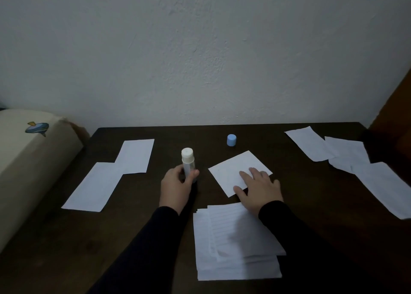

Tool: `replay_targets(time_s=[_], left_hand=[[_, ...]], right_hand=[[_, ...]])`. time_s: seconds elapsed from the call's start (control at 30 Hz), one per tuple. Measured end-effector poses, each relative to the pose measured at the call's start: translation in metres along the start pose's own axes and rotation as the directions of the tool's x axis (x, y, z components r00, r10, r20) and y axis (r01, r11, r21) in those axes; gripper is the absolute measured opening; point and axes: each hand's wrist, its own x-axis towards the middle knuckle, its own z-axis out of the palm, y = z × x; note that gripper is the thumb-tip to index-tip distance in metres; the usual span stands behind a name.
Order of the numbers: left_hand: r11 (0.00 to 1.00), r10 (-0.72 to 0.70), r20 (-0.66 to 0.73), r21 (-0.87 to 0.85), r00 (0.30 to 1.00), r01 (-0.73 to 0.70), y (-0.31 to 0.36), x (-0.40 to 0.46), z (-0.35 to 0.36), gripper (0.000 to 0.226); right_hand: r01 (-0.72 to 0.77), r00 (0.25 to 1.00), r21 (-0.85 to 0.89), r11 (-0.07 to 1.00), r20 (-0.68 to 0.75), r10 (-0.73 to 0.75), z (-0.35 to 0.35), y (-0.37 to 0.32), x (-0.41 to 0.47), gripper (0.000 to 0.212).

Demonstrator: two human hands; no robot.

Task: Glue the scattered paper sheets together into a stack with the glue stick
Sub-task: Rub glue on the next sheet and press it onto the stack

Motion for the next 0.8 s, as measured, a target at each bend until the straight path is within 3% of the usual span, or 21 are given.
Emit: replay_targets(time_s=[0.1,0.2,0.27,0.33,0.4,0.53,0.63,0.7,0.8], left_hand=[[0.999,-0.007,-0.11,-0.034,0.994,0.004,0.001,-0.005,-0.003,0.059],[0.985,0.14,-0.269,-0.064,0.953,-0.163,0.008,-0.026,-0.011,0.034],[0.937,0.349,-0.178,0.053,0.92,-0.345,0.015,-0.044,-0.007,0.019],[0.891,0.439,-0.003,0.131,0.899,-0.435,0.022,-0.056,0.006,0.012],[0.899,0.393,0.12,0.16,0.912,-0.408,0.026,-0.055,0.023,0.009],[0.782,0.362,0.253,0.442,0.897,-0.44,0.021,-0.032,0.051,0.049],[0.724,0.256,0.303,0.57,0.918,-0.39,0.021,-0.016,0.061,0.062],[0.691,0.227,0.349,0.6,0.909,-0.403,0.019,-0.011,0.064,0.062],[0.719,0.242,0.364,0.555,0.899,-0.418,0.012,-0.011,0.065,0.058]], right_hand=[[0.001,1.0,0.016,1.0,-0.03,0.0,0.001,0.001,0.001,0.058],[0.008,0.992,0.073,0.997,-0.124,0.001,-0.005,0.005,0.006,0.056],[0.018,0.979,0.149,0.989,-0.205,0.013,-0.014,0.014,0.011,0.054],[0.007,0.967,0.211,0.977,-0.251,0.048,-0.024,0.03,0.017,0.051],[-0.027,0.959,0.252,0.967,-0.267,0.097,-0.03,0.051,0.023,0.047],[-0.101,0.945,0.307,0.946,-0.267,0.188,-0.029,0.094,0.038,0.047],[-0.178,0.944,0.253,0.951,-0.23,0.238,-0.024,0.118,0.048,0.052],[-0.236,0.951,0.206,0.95,-0.151,0.269,-0.019,0.129,0.053,0.058],[-0.295,0.949,0.177,0.939,-0.058,0.309,-0.015,0.135,0.057,0.062]])
